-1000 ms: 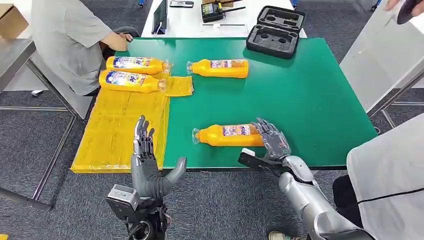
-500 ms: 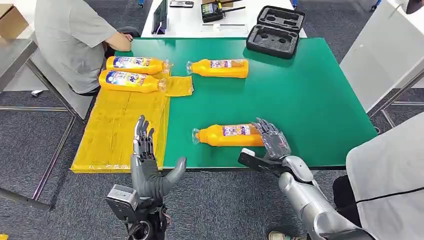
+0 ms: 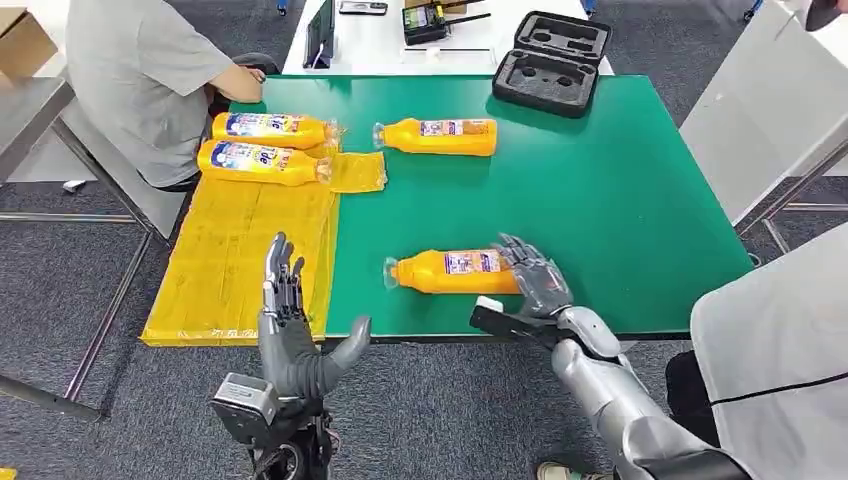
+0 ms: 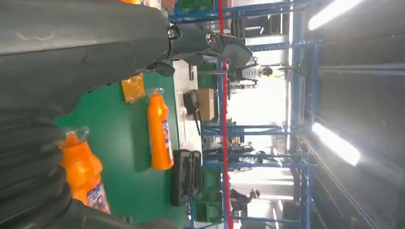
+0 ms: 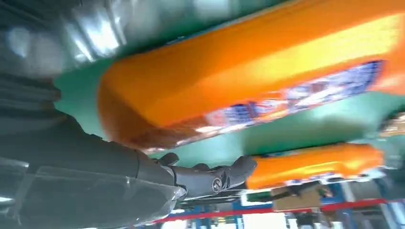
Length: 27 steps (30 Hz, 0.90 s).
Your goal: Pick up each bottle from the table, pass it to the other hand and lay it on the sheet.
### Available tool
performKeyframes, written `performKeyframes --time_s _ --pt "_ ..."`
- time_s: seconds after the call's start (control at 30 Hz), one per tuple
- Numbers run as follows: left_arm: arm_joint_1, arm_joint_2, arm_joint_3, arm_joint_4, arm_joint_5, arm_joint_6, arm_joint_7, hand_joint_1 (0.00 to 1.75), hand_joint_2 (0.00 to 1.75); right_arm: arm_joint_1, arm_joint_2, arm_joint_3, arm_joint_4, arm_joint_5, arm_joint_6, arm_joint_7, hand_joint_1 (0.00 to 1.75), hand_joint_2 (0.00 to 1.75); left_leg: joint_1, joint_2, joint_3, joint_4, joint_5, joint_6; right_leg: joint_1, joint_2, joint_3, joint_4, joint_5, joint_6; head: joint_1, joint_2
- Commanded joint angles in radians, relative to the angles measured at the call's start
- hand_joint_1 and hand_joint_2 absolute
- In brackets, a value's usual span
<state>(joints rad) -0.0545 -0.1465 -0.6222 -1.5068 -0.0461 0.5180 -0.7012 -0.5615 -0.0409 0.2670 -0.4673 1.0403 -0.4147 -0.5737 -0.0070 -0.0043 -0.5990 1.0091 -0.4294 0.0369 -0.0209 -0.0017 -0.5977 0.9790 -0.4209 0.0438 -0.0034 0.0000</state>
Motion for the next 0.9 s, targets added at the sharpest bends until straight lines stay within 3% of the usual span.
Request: performKeyframes --time_s 0.03,0.5,0.67,0.9 --pt "-0.031 0.044 -0.046 0.009 0.004 0.011 0.003 0.0 1.75 -0.062 0.025 0.073 -0.043 -0.004 0.047 0.03 0.0 1.75 0.001 0.003 0.002 0.001 -0.001 -0.002 0.001 0.003 0.001 0.001 -0.001 -0.002 0.0 0.0" --pt "-0.051 0.04 -0.058 0.038 0.007 0.013 0.003 0.0 1.75 -0.029 0.038 0.083 -0.051 -0.031 0.049 0.061 0.0 1.75 0.001 0.0 0.004 0.0 -0.001 -0.002 0.001 0.0 0.003 -0.001 -0.001 -0.002 0.0 0.0" --pt "-0.06 0.037 -0.058 0.049 0.01 0.012 0.003 0.0 1.75 -0.064 0.025 0.09 -0.011 -0.017 0.095 0.145 0.0 1.75 0.002 0.001 0.005 0.0 -0.002 -0.003 0.002 0.0 0.004 -0.001 -0.001 -0.003 0.0 0.0" --pt "-0.062 0.031 -0.055 0.052 0.011 0.003 0.003 0.0 1.75 -0.091 0.016 0.085 0.042 -0.017 0.115 0.172 0.0 1.75 0.0 0.0 0.002 0.0 0.0 -0.001 0.0 0.0 0.002 -0.001 -0.001 -0.001 0.0 0.0"
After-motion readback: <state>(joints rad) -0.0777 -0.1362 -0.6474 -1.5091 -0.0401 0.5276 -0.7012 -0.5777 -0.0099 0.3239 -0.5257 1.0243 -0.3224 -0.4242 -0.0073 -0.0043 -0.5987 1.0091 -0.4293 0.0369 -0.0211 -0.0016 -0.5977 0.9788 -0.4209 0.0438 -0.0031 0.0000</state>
